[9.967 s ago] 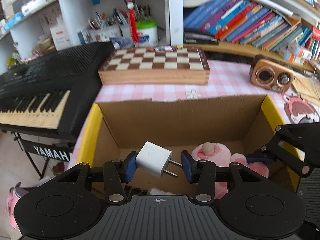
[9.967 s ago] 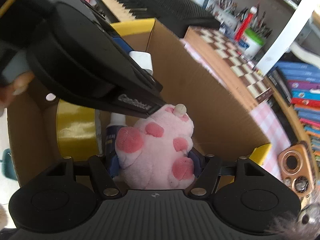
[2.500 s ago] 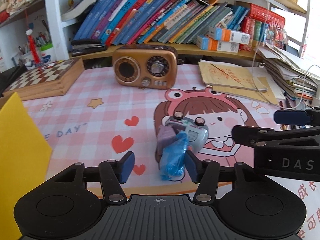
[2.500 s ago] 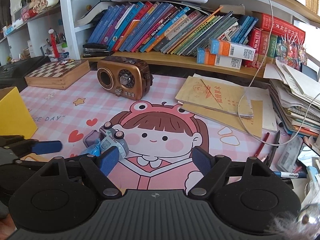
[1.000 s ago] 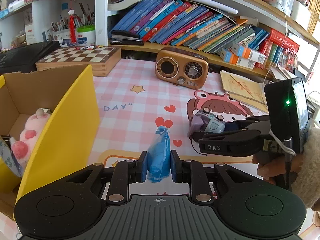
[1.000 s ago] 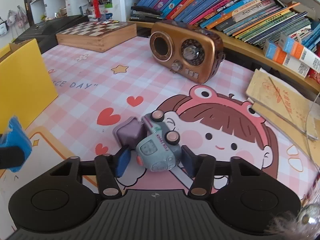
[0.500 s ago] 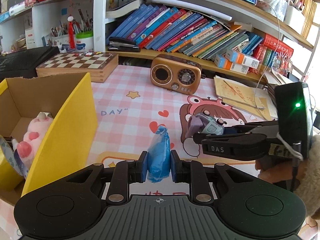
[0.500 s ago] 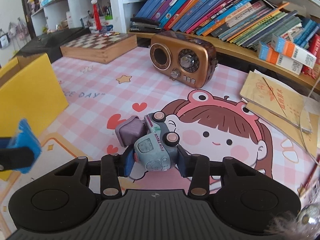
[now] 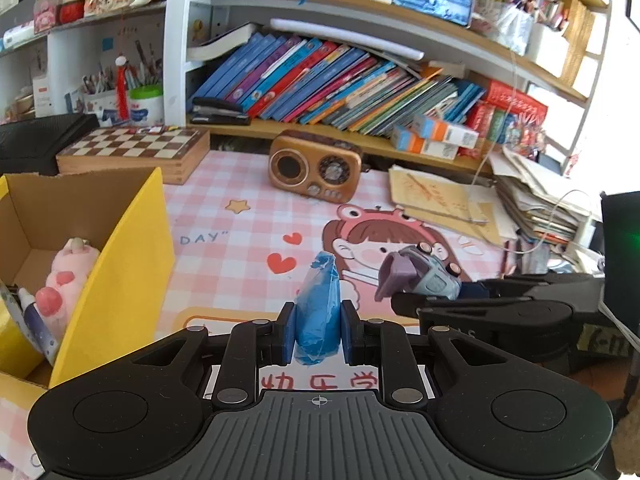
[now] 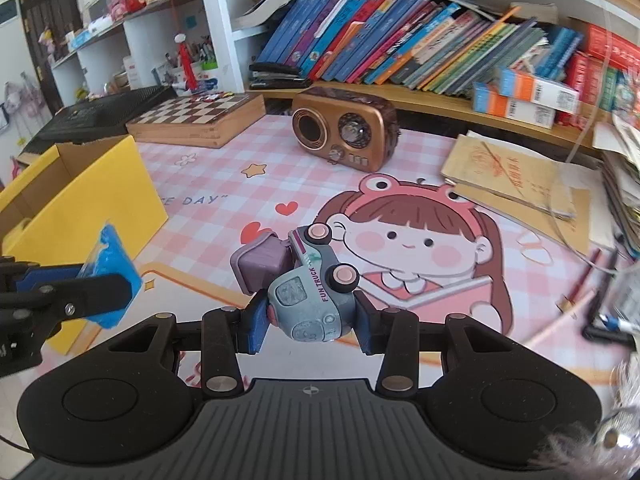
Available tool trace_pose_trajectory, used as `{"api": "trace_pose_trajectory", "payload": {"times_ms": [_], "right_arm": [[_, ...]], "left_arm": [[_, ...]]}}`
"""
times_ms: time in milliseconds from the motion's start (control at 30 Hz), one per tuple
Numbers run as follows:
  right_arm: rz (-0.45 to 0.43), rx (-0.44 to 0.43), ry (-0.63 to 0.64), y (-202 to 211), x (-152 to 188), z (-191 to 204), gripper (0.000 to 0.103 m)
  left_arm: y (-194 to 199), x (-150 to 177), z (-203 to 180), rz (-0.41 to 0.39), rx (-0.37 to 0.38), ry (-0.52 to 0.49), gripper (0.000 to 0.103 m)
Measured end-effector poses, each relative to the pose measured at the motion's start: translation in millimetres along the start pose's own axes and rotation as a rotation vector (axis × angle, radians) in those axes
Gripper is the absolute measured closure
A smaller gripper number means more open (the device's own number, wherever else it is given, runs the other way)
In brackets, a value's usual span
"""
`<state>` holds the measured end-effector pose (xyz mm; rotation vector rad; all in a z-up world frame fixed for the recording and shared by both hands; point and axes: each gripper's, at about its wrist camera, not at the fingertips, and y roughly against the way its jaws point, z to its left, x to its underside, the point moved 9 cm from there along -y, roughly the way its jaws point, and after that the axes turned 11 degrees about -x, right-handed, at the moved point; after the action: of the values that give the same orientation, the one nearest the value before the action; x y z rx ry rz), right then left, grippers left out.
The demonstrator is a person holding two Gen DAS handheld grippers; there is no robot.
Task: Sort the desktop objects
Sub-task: 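Carry the blue bag and toy truck with both tools toward the yellow box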
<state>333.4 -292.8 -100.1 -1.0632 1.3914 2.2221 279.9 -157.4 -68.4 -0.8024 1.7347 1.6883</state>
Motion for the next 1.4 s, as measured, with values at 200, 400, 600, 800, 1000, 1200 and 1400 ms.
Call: {"api": "trace_pose_trajectory", "payload": {"times_ms": [200,400,600,800,1000,1200,1400], "right_arm": [[-0.032,0.021,-0.049,29,13,16,0.063],[-0.047,0.048,-0.094,52,32,39,0.063],[-0.035,0.072,-0.12,65,53,65,0.063],[-0.033,0.075,-0.116,76,68,99,0.063],[-0.009,0.049,-0.094,78,85,142,0.063],[0.002,0.015,-0.068,74,96,182,0.063],[0.013,-0.011,-0.051,70,108,219,0.063]], "left_arm": [[24,7,6,-0.016,0.04,-0.007,0.082],[45,22,17,-0.008,0.084,-0.015,0.082],[62,39,38,-0.004,0.096,-0.014,0.082],[79,55,62,0.0,0.098,0.001,0.082],[99,74,87,0.001,0.075,0.004,0.082],[116,88,123,0.004,0.03,0.03,0.082],[133,101,150,0.004,0.005,0.045,0.082]]}}
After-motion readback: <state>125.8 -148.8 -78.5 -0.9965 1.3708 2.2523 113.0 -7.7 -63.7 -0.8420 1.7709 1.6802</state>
